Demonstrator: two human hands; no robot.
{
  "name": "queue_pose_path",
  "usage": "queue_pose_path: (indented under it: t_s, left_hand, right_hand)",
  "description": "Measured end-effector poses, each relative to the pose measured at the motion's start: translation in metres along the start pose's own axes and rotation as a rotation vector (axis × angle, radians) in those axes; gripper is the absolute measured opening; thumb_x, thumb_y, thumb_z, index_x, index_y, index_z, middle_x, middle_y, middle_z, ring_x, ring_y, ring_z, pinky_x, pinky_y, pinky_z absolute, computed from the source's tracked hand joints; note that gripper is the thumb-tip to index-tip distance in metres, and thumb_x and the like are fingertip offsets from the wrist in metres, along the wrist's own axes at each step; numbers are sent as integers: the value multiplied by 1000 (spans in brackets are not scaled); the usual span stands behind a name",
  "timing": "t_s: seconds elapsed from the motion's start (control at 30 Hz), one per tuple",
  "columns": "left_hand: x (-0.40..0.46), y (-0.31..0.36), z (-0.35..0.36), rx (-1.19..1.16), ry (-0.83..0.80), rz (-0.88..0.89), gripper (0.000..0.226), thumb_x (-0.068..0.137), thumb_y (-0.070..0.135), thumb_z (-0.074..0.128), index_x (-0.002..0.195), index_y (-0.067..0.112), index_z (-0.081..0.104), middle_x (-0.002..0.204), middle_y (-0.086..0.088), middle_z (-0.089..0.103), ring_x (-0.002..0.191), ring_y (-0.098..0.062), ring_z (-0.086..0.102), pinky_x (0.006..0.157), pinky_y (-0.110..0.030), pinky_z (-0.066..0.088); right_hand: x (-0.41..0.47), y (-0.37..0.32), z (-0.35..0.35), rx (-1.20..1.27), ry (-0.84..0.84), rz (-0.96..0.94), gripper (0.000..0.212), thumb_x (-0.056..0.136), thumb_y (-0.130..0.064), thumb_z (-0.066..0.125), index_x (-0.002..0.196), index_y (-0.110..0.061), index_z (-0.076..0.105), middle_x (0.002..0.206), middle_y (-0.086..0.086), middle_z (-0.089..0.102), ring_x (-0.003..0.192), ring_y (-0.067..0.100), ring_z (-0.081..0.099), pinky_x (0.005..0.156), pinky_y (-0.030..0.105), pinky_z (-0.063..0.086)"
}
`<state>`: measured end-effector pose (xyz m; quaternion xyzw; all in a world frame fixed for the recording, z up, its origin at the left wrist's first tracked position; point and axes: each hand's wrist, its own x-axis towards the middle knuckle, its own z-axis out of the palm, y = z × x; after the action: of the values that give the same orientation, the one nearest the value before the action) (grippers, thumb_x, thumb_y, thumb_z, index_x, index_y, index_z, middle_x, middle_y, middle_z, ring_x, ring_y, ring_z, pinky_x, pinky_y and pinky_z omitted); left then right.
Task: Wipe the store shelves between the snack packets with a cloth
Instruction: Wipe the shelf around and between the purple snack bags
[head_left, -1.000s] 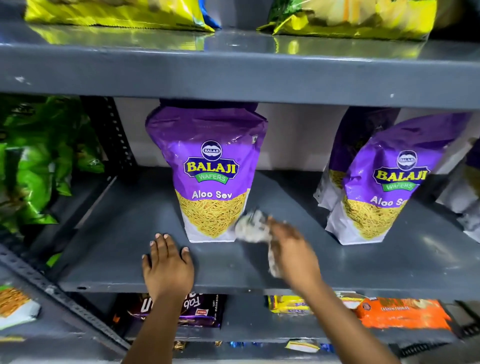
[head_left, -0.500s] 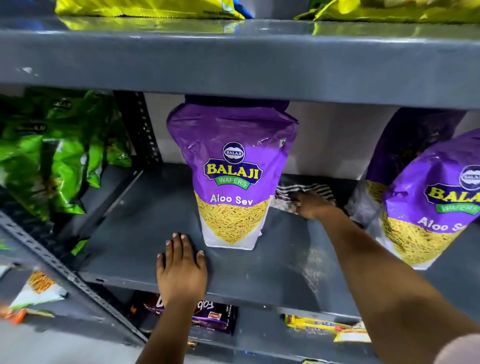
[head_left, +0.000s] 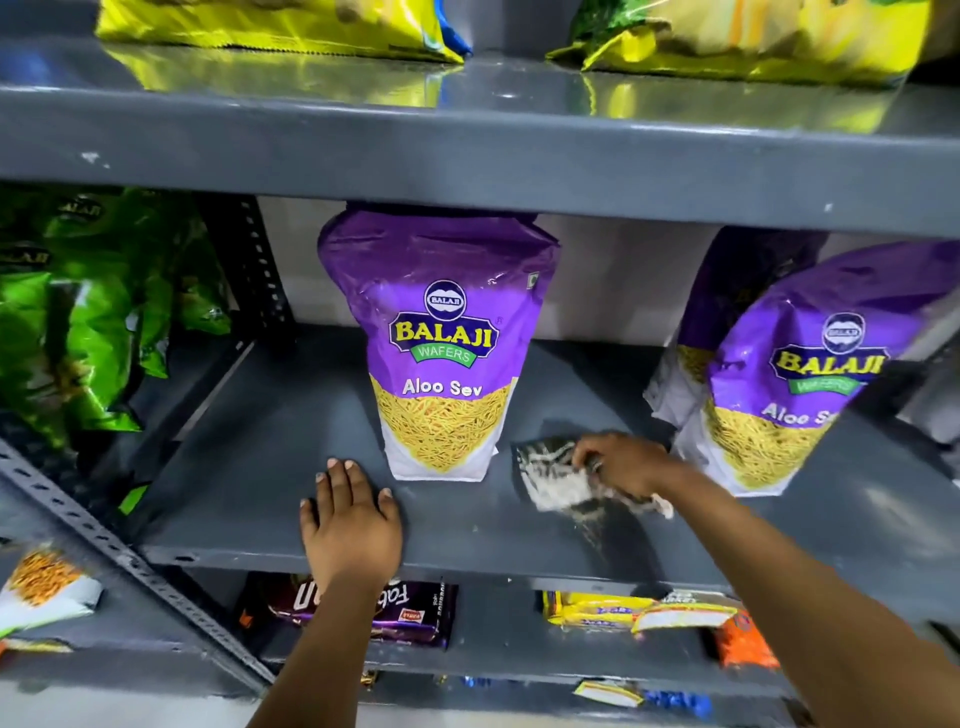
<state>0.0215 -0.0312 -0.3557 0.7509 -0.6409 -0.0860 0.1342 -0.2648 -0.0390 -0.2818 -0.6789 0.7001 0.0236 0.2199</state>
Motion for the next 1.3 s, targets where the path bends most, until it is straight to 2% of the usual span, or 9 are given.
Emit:
queue_pose_path:
  t_s: [0.1, 0.23, 0.33, 0.57, 0.77, 0.87, 1.13, 1.23, 1.3]
  left_hand:
    - [1, -2, 1, 6, 11, 1, 64, 89, 40, 10, 144, 8, 13, 155, -11, 12, 142, -26, 9, 115, -43, 8]
    - [2, -3, 5, -26, 35, -10, 75, 81, 44, 9, 138, 2, 32, 148, -17, 32, 137, -33, 28, 110, -50, 21]
    - [4, -2, 7, -44, 48, -10, 77, 79, 45, 11, 133, 0, 41, 142, -20, 41, 131, -37, 37, 106, -54, 28]
    - [-1, -1, 2, -11, 21, 8, 78, 78, 46, 0, 142, 5, 23, 153, -13, 20, 141, -28, 17, 113, -46, 14]
    - [-2, -2, -1, 9, -3, 5, 60, 92, 36, 14, 144, 7, 14, 155, -12, 11, 142, -26, 8, 114, -44, 9]
    - [-1, -1, 0, -1, -9, 10, 58, 95, 35, 22, 144, 6, 12, 156, -11, 9, 142, -25, 6, 115, -44, 9]
    - [-1, -2, 0, 11, -10, 3, 59, 95, 35, 22, 145, 6, 10, 156, -11, 9, 143, -25, 6, 114, -44, 8]
    - [-1, -3, 0, 5, -18, 4, 59, 95, 35, 21, 145, 6, 9, 156, -11, 7, 143, -25, 5, 115, -44, 8]
    - [-2, -2, 0, 7, -17, 5, 59, 95, 36, 21, 145, 7, 9, 156, -11, 7, 143, -25, 5, 115, -45, 8]
  right_hand:
    - [45, -3, -29, 200, 157, 21, 39, 86, -2, 47, 123, -12, 53, 131, 15, 55, 116, 30, 54, 96, 32, 43]
    - [88, -10, -12, -27, 104, 56, 58, 88, -13, 46, 141, -31, 32, 142, 14, 45, 126, 33, 47, 103, 40, 44]
    - [99, -3, 6, -53, 104, 59, 57, 87, -9, 43, 138, -33, 39, 141, 15, 44, 123, 35, 49, 103, 40, 43]
    - [43, 4, 5, -15, -26, 76, 60, 88, -16, 52, 141, -34, 32, 153, 16, 26, 135, 31, 37, 112, 32, 31]
    - [-20, -4, 21, 30, -107, 76, 61, 85, -7, 47, 139, -35, 37, 153, 8, 32, 135, 26, 38, 109, 30, 34]
    - [-13, -3, 6, 132, 20, 111, 54, 86, -5, 49, 134, -28, 47, 148, 8, 42, 133, 26, 41, 108, 31, 34]
    - [-25, -18, 20, -78, -53, 199, 57, 92, -21, 43, 144, -34, 24, 155, 14, 23, 138, 30, 33, 112, 37, 32]
    - [-46, -10, 24, -20, -88, 155, 57, 88, -13, 47, 138, -39, 38, 147, 12, 37, 133, 28, 39, 109, 30, 34]
    - [-55, -9, 16, 77, -25, 123, 55, 87, -6, 47, 131, -40, 47, 117, 13, 47, 121, 28, 50, 98, 26, 38]
